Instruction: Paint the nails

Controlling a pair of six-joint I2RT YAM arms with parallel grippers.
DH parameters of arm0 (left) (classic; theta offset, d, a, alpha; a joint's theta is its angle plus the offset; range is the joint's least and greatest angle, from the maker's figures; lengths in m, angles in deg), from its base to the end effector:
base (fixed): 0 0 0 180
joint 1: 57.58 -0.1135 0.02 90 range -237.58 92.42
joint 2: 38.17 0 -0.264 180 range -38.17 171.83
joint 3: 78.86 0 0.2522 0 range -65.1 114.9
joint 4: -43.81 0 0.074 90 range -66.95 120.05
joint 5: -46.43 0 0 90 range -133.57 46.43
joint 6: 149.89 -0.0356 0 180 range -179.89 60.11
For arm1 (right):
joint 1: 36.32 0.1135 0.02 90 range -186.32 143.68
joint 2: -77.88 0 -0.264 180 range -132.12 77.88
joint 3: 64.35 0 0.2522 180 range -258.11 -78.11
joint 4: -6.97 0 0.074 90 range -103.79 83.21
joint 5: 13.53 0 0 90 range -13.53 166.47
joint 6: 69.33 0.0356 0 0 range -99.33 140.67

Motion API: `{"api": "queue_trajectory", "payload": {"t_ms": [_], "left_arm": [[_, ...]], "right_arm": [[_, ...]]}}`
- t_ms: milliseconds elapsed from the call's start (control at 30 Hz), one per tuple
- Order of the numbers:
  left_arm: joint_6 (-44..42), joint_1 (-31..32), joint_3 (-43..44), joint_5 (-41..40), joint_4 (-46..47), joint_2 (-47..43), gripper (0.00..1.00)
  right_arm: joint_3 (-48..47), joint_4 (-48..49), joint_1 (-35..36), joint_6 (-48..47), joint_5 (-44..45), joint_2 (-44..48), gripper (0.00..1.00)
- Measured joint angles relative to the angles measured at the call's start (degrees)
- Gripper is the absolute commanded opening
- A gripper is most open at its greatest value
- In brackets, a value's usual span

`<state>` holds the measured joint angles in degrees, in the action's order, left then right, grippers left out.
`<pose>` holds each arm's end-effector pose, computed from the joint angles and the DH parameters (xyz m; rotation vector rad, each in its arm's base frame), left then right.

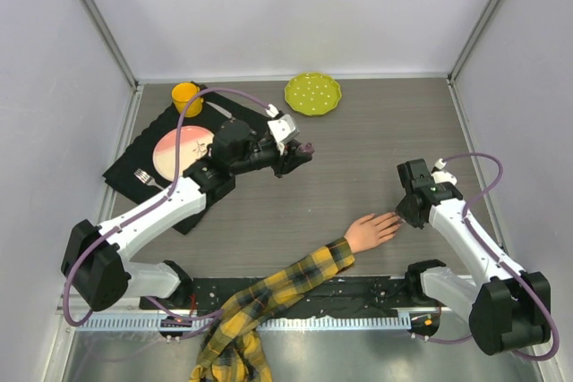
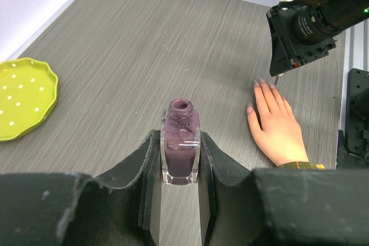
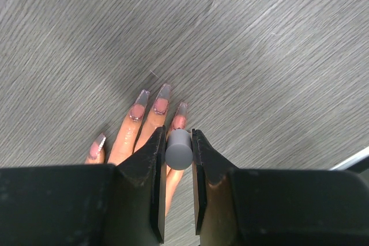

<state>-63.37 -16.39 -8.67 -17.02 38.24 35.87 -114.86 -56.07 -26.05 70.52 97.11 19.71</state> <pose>0.2179 -0.2118 0.3331 0.9976 1.4989 -0.8779 0.1658 0.0173 0.2029 0.9806 2.4813 -0.1931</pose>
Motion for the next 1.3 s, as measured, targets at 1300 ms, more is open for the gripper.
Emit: {"api": "queue_trajectory", "payload": {"t_ms": [1300], "left_arm": [[0.0, 0.0, 0.0, 0.0, 0.2, 0.0, 0.0]], "right_arm": [[1.3, 2.6, 0.0, 0.0, 0.0, -1.8, 0.01]]}}
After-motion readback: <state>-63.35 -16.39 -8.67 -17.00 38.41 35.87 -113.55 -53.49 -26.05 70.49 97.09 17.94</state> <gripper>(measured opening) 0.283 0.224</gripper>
